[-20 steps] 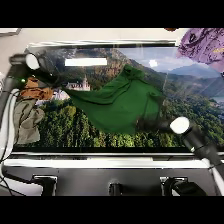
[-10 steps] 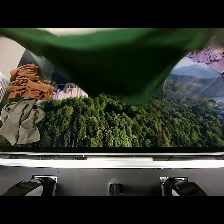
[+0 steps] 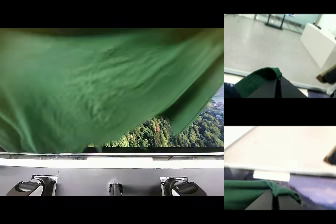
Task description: Fold the clothes and pants, and hang the long-sleeved shirts on hangers.
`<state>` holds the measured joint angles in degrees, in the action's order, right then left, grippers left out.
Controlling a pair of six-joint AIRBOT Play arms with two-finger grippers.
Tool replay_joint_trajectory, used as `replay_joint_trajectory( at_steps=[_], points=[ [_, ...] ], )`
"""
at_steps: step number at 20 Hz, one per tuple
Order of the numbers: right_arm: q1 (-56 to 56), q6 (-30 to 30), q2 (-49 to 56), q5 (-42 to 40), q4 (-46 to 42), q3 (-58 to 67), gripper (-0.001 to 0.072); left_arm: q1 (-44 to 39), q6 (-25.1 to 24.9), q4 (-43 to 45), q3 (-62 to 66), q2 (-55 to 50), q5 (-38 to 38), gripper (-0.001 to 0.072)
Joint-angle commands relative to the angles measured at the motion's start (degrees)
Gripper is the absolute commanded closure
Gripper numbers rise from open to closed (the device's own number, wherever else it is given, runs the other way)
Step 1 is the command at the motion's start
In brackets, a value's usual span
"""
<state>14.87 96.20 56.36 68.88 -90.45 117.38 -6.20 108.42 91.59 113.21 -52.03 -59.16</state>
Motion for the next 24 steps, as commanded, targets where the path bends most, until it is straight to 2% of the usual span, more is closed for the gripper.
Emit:
replay_joint_trajectory(
  at_steps=[1,6,8,10,12,15,17,18,19,20,21,22,24],
  points=[
    [0.04,4.42,9.64,0.22,-0.52,-1.25,0.0677,0.04,0.17,-1.62,-4.79,-6.93,0.13,0.069],
    [0.02,7.58,29.18,1.27,-2.8,-4.07,0.0677,0.02,0.17,-1.07,-8.9,-30.34,1.53,0.069],
    [0.04,9.53,37.64,1.11,-5.31,-4.07,0.0677,-0.02,0.2,-1.22,-8.9,-39.87,6.14,0.069],
    [0.02,11.26,45.18,0.85,-6.25,-4.07,0.0677,-0.37,2.58,-1.49,-8.9,-46.82,11.04,0.0689],
    [0.04,13.62,51.06,0.68,-5.49,-4.07,0.0677,-0.61,4.11,-4.7,-8.9,-51.08,14.03,0.0689],
    [0.02,16.81,56.33,0.66,-1.22,-4.07,0.0671,-1.03,4.07,-9.07,-8.9,-54.6,12.63,0.0689],
    [0.02,16.81,57.35,0.68,1.6,-4.07,0.0616,-1.27,4.0,-9.75,-8.9,-55.32,9.94,0.0687],
    [-0.02,16.79,57.2,0.83,2.34,-4.0,0.061,-1.18,3.56,-9.75,-8.9,-55.15,8.17,0.0657],
    [-0.39,16.02,56.81,1.42,3.65,-3.69,0.0479,-0.63,3.41,-9.75,-8.87,-54.62,6.27,0.0537],
    [-1.44,14.45,56.02,2.03,5.79,-3.65,0.0315,0.2,3.39,-9.75,-8.83,-53.88,4.04,0.0364],
    [-3.02,11.41,54.75,3.04,9.55,-3.65,0.0267,1.53,2.86,-9.77,-8.83,-52.68,0.96,0.0234],
    [-5.2,6.71,53.05,4.5,13.62,-3.65,0.0267,2.99,0.57,-9.79,-8.85,-51.23,-2.62,0.0182],
    [-10.4,-3.54,48.94,9.05,18.1,-3.65,0.0268,6.67,-7.63,-9.73,-8.87,-47.6,-11.37,0.0181]
  ],
)
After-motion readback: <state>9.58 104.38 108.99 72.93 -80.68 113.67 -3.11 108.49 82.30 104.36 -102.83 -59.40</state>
